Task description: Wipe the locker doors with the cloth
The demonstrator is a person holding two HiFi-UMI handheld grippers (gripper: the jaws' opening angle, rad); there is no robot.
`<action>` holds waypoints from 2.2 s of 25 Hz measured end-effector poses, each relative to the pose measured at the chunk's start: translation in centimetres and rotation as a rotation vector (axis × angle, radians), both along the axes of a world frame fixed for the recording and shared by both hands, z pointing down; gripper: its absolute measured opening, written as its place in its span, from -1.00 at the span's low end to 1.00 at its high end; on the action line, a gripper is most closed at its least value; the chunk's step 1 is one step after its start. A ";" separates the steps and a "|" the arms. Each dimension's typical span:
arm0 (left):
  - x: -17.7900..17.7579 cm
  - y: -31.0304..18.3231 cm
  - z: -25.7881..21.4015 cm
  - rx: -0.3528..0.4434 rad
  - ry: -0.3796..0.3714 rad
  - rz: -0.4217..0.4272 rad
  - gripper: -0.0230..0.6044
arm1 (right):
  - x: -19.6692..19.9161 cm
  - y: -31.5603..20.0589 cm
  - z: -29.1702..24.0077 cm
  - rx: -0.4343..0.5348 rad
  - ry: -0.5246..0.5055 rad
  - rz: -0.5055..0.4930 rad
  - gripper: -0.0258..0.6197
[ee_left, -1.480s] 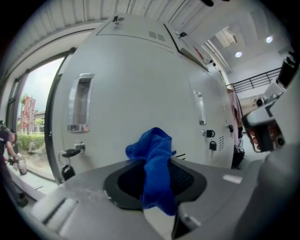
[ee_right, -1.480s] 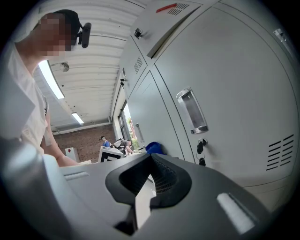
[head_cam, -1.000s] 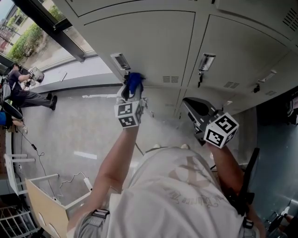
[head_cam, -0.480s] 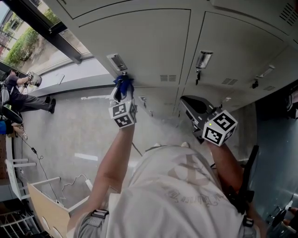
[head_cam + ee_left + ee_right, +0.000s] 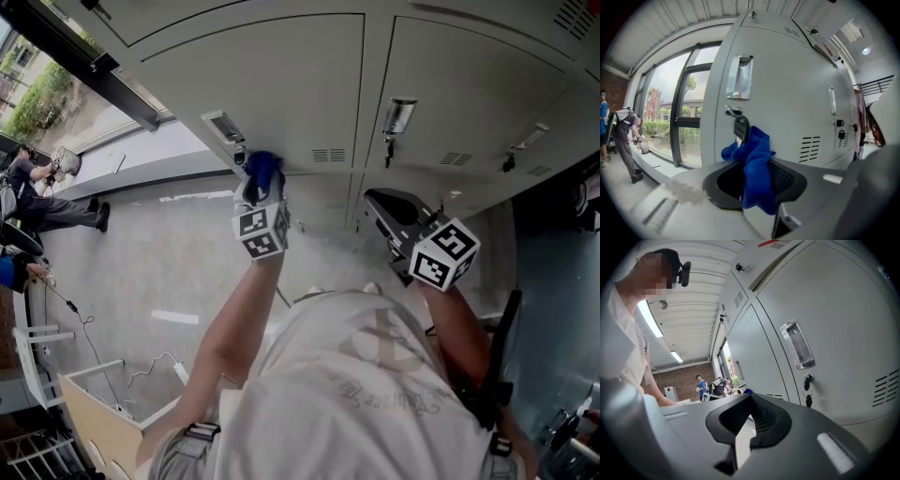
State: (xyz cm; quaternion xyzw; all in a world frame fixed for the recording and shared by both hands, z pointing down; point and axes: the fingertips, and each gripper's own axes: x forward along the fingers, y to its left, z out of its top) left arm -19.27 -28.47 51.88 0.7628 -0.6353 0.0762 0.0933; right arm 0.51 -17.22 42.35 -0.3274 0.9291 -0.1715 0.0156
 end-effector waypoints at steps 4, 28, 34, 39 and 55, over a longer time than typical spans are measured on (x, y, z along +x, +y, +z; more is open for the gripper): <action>4.3 0.3 -0.6 0.020 -0.011 0.084 -0.48 | 0.4 -0.2 0.1 0.000 -0.007 0.001 -0.90; 11.0 1.1 6.4 -0.084 -0.079 0.377 -0.48 | 2.6 -0.3 0.4 -0.023 0.009 0.062 -0.90; 1.5 0.3 7.3 -0.115 -0.121 0.262 -0.48 | -0.4 -0.2 0.4 -0.019 0.021 0.042 -0.90; -5.0 -0.1 5.9 -0.122 -0.166 0.200 -0.48 | -3.9 -0.5 0.3 -0.001 0.005 0.029 -0.90; -6.3 4.3 -1.1 0.040 -0.005 0.265 -0.44 | -9.1 0.2 1.5 0.006 0.081 -0.018 -0.90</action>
